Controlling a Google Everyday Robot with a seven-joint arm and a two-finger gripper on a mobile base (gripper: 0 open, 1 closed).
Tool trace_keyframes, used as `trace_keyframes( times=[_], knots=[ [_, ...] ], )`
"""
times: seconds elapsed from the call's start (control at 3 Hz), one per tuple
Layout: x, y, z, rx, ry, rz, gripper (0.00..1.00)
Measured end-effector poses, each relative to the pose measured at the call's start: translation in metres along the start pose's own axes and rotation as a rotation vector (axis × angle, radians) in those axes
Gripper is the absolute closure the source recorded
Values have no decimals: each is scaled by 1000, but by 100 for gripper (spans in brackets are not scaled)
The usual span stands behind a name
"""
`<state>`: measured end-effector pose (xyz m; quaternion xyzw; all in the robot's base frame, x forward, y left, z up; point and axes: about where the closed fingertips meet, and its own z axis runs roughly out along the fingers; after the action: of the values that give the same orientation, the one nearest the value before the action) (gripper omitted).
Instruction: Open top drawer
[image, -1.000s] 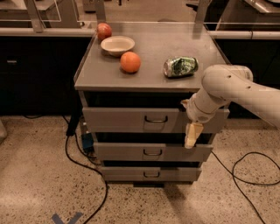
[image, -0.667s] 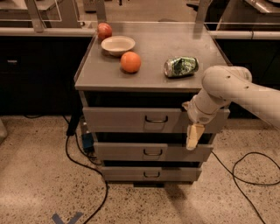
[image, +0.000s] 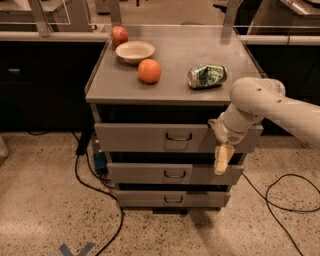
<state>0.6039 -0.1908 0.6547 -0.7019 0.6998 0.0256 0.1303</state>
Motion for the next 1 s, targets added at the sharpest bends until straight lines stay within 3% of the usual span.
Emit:
trace_keyframes(
  times=[0.67,1.0],
  knots=[
    [-4,-22,27,-45,0,-39,0],
    [-4,-21,25,-64,-2,-37,0]
  ],
)
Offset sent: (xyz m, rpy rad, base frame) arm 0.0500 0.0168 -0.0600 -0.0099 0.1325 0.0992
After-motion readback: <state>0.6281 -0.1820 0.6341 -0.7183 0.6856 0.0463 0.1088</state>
